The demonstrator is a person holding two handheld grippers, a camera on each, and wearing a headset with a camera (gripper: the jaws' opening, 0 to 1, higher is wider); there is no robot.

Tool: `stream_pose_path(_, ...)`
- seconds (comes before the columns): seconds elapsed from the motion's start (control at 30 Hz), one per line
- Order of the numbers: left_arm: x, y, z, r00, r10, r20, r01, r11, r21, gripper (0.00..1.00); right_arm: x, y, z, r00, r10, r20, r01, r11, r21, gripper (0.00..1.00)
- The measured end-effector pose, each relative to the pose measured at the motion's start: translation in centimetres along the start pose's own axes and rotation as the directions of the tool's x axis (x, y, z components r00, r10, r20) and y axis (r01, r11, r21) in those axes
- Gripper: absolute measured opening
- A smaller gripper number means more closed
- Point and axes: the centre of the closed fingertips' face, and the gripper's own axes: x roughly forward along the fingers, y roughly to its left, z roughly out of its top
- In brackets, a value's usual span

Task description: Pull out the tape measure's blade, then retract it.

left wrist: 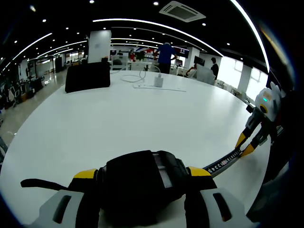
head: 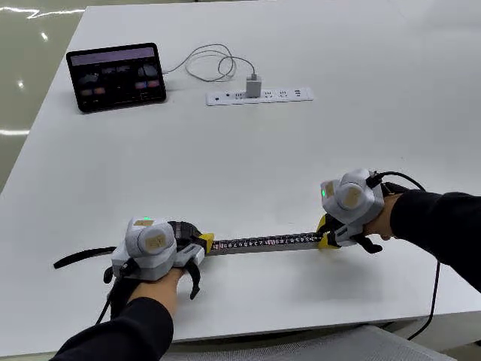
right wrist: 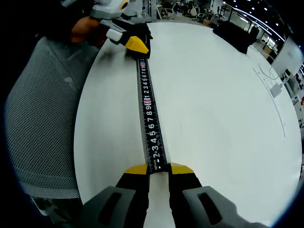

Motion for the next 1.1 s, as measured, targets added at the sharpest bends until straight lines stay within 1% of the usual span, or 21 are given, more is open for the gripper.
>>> stream_pose_path(0.07, 0.0, 0.0, 0.0, 1.0000, 0.001, -0.003, -0.001, 1.000, -0.003, 0.69, 0.0, 0.0, 0.0, 0.9999, -0.004, 0.010, 0.004, 1.000, -0.009, 0.10)
stream_pose_path(0.17, 0.0, 0.0, 0.0, 1.0000, 0.001, -0.007, -0.001, 1.000, -0.006, 0.69, 0.0, 0.1, 0.1, 0.9999, -0.009, 0.009, 0.009, 1.000, -0.010, 0.10)
stream_pose_path(0.3, 0.0, 0.0, -0.1, 1.0000, 0.001, -0.008, -0.001, 1.000, -0.015, 0.69, 0.1, 0.2, 0.3, 0.9999, -0.012, -0.003, 0.011, 1.000, -0.014, 0.11)
stream_pose_path(0.43, 0.0, 0.0, -0.1, 0.9999, -0.001, -0.010, 0.001, 1.000, -0.016, 0.69, 0.3, 0.3, 0.6, 0.9999, -0.004, -0.010, 0.003, 0.999, -0.034, 0.11)
stream_pose_path(1.1, 0.1, 0.0, 0.0, 0.9999, -0.002, -0.011, 0.002, 1.000, -0.020, 0.69, 0.6, 0.3, 1.3, 1.0000, 0.000, 0.006, 0.000, 1.000, -0.030, 0.11)
